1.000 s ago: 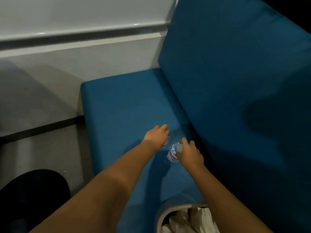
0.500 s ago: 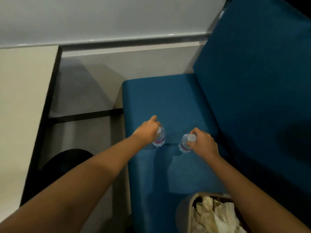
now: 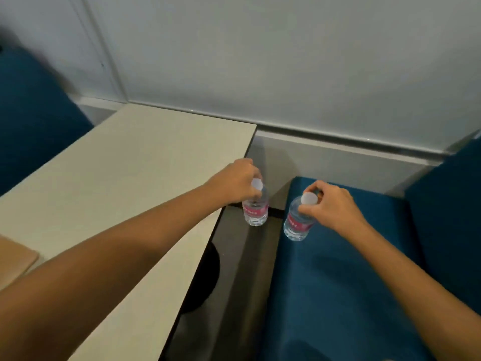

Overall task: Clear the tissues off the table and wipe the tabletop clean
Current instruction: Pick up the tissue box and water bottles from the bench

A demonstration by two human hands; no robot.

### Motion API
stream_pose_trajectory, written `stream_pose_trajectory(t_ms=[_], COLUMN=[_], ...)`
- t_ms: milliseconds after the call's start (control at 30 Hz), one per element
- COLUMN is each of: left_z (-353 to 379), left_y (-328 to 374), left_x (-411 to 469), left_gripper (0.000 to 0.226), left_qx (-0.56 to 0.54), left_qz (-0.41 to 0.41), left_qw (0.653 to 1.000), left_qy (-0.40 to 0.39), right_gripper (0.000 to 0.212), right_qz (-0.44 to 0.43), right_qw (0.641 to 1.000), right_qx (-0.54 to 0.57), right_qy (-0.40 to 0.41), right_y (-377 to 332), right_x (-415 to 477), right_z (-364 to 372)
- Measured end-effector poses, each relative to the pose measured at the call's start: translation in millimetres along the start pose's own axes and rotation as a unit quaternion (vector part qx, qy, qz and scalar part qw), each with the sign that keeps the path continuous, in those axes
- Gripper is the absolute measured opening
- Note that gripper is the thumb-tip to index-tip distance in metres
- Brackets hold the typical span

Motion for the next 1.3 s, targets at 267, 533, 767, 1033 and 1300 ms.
stream_pose_trajectory(t_ms=[267, 533, 767, 1033, 1300], left_z=[-114.7, -174.5, -178.7, -143.8, -108.2], left_y=[-74.2, -122.5, -151.2, -191.0, -232.7], left_x=[-121.5, -288.7, -429.4, -527.6, -562.3], left_gripper=[0.036, 0.031, 0.02, 0.023, 0.027], left_qx=[-0.008, -0.072, -0.091, -0.094, -0.106], left_qz=[-0.091, -0.209, -0.318, -0.439, -0.49], left_qw=[0.986, 0.94, 0.882, 0.831, 0.813], left_qy=[0.138, 0.261, 0.335, 0.329, 0.298], right_gripper=[0.026, 0.021, 0.018, 0.022, 0.024], right_qz=[-0.151, -0.272, -0.352, -0.408, -0.431], right_qw=[0.987, 0.95, 0.902, 0.846, 0.82], right_qx=[0.049, 0.04, 0.069, 0.072, 0.055], right_qy=[-0.041, -0.151, -0.241, -0.336, -0.373], right_y=[-148.1, -277.6, -359.3, -417.3, -447.9], right_x=[-1.9, -55.0, -120.3, -184.2, -223.6], right_z=[1.8, 35.6, 88.0, 164.0, 226.2])
Point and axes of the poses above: each hand's wrist, its own x-axis towards the middle knuckle, its own z-axis out of the palm, y = z × x, the point moved 2 cm from there along x, towards the middle knuckle, and after that the axes turned 10 degrees about -z, right-handed, at the moved point
